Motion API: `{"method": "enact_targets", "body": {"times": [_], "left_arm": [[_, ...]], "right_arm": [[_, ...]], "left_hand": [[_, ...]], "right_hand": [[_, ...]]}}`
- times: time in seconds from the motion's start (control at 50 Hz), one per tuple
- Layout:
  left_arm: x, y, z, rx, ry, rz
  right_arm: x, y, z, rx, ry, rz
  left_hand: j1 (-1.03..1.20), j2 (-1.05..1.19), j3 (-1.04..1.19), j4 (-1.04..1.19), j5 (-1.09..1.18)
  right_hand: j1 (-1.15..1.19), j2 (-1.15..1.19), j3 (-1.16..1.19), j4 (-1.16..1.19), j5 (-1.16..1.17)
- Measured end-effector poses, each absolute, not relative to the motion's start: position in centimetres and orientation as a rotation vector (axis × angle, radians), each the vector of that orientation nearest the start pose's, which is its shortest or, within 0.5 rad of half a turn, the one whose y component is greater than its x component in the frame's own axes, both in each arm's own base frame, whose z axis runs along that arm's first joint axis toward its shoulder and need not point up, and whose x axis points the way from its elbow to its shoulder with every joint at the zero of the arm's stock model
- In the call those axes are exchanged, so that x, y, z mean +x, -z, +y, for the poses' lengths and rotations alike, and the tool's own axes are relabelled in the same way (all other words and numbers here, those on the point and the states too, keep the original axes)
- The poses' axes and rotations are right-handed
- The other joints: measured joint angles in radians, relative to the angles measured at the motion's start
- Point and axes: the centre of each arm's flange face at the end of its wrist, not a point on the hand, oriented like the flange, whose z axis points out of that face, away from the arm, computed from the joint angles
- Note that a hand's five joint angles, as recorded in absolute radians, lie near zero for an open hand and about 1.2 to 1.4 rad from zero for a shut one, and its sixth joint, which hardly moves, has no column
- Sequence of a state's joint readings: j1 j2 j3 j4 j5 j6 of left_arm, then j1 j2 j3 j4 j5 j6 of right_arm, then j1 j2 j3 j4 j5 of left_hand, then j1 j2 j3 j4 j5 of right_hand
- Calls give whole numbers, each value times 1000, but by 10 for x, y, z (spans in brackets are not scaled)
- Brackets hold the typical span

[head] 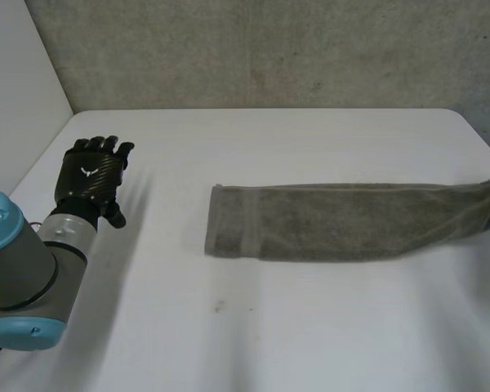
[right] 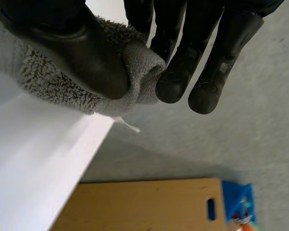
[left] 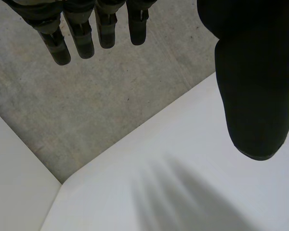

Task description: Fold the towel.

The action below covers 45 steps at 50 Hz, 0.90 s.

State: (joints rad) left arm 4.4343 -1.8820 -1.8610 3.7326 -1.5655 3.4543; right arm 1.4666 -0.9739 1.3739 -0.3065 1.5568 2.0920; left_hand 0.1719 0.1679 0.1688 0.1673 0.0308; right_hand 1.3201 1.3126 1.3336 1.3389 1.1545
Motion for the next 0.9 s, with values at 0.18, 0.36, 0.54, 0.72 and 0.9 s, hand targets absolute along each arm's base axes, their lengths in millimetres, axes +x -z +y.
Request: {"method": "enact_targets", "body": {"times": [0.18,0.36,0.54,0.72,0.9], "left_arm": [[-221,-176,-291,659,2193,2124],[-221,-176,-290,662,2194,2124],[-222,-175,-289,665,2193,2125],[-222,-175,-288,669,2195,2124],[-223,-175,-287,674,2196,2125]], "right_arm": [[228,-224,-400,1072,-1776,-1505],[370,-196,-290,1514,-1974,-1406],[412,-133,-224,1808,-1918,-1410],[416,-122,-220,1862,-1919,-1414],[417,-120,-197,2084,-1907,-1403]], "left_hand": [[0,0,0,0,0],[0,0,0,0,0],[0,0,0,0,0],[0,0,0,0,0],[0,0,0,0,0]], "right_hand": [[1,0,0,0,0],[1,9,0,0,0],[1,9,0,0,0],[1,9,0,0,0],[-4,6,-8,-13,-3]]}}
